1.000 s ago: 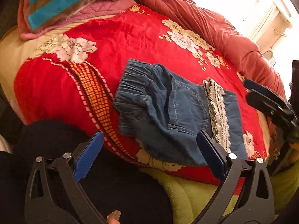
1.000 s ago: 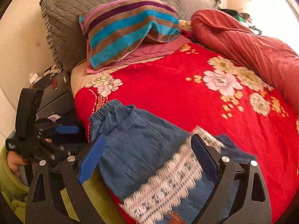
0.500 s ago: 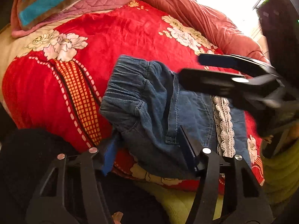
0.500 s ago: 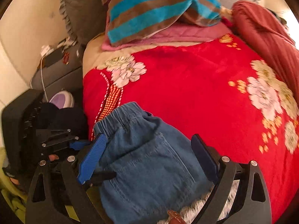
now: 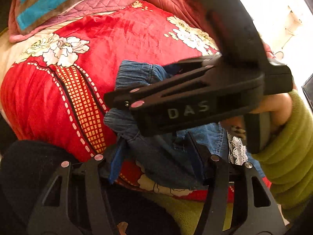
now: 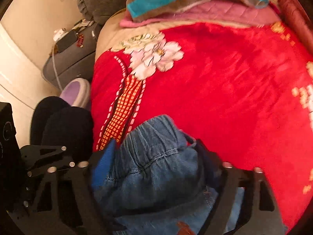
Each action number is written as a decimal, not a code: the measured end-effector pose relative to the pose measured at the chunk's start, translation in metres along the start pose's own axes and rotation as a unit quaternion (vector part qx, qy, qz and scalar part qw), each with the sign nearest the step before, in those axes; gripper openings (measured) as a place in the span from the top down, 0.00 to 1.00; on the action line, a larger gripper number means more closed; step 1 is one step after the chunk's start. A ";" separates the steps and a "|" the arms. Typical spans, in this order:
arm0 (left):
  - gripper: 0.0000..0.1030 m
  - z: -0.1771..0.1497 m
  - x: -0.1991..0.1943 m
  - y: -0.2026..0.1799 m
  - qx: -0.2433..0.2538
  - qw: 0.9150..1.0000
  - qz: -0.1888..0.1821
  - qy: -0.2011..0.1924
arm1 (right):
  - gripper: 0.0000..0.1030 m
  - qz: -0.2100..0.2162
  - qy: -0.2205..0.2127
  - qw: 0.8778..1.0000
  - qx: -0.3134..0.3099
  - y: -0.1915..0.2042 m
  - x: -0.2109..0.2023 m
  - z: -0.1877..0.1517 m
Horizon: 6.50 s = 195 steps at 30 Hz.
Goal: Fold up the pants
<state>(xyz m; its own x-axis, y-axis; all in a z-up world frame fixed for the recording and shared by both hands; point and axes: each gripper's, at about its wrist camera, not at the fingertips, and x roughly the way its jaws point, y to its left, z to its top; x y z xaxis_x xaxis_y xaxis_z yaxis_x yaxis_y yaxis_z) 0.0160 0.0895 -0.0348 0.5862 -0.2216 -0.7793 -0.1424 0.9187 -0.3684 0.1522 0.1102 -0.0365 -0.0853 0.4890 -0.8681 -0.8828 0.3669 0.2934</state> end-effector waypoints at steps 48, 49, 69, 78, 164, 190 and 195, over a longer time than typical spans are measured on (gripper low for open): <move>0.58 -0.007 0.012 -0.159 0.191 0.976 -0.100 0.039 | 0.18 -0.037 -0.248 0.917 0.310 -0.097 -0.188 -0.264; 0.62 -0.008 0.019 -0.161 0.196 0.975 -0.095 0.046 | 0.18 -0.034 -0.240 0.918 0.314 -0.098 -0.182 -0.263; 0.71 -0.033 0.047 -0.170 0.250 0.964 -0.059 0.068 | 0.52 -0.098 -0.224 0.914 0.324 -0.092 -0.169 -0.279; 0.66 -0.033 0.042 -0.170 0.248 0.965 -0.059 0.063 | 0.30 -0.124 -0.251 0.908 0.311 -0.075 -0.197 -0.282; 0.68 0.027 0.024 -0.094 0.118 0.992 -0.039 0.032 | 0.85 -0.083 -0.154 0.984 -0.045 0.079 -0.133 -0.263; 0.68 -0.043 0.019 -0.116 0.229 0.968 -0.018 0.097 | 0.60 -0.180 -0.125 0.968 0.122 -0.017 -0.121 -0.212; 0.68 -0.046 0.017 -0.120 0.242 0.965 -0.021 0.102 | 0.59 -0.173 -0.149 0.965 0.132 -0.010 -0.131 -0.217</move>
<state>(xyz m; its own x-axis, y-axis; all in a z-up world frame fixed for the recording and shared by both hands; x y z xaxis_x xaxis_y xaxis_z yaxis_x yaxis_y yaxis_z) 0.0061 -0.0402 -0.0275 0.4079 -0.2769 -0.8700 0.2962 0.9415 -0.1607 0.0720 -0.1293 -0.0125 0.3642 0.4926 -0.7904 -0.6833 0.7180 0.1326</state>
